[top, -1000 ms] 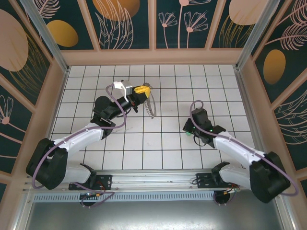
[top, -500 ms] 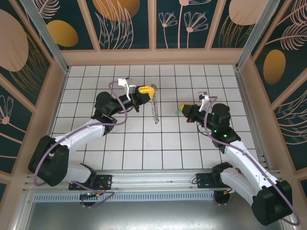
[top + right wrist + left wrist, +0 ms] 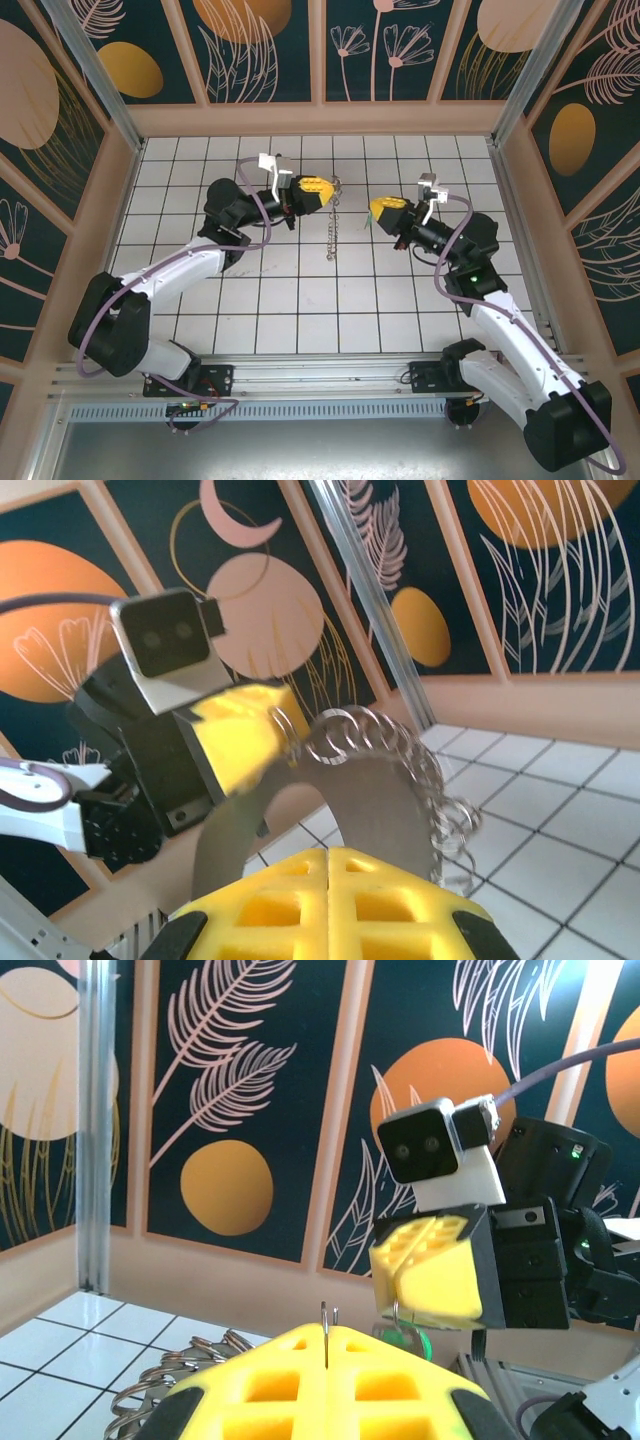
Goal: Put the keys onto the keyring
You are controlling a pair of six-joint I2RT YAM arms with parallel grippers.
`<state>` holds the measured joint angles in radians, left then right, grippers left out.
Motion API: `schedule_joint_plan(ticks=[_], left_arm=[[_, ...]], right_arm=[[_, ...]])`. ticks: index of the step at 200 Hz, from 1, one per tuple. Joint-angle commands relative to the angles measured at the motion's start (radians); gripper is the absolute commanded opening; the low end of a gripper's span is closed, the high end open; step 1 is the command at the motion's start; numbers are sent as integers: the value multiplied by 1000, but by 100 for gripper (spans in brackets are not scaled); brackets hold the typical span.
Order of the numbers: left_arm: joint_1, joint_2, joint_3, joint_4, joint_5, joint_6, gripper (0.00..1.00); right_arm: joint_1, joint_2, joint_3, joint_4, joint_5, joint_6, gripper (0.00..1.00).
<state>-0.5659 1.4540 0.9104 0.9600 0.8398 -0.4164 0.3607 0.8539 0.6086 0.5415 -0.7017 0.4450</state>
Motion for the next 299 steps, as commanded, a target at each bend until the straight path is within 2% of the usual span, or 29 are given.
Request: schedule_joint_plan(ticks=[1,78,299], left_arm=[[-17,8,51,11,44,-16,0],[-50,30,105,-36,46,12,0],[-69,22,114,-68,54,37,0]], right_arm=[[28,7,52,104,-6,9,0],[119,48,117,96,67,-64,0],[137,148,156,114,112,-98,0]])
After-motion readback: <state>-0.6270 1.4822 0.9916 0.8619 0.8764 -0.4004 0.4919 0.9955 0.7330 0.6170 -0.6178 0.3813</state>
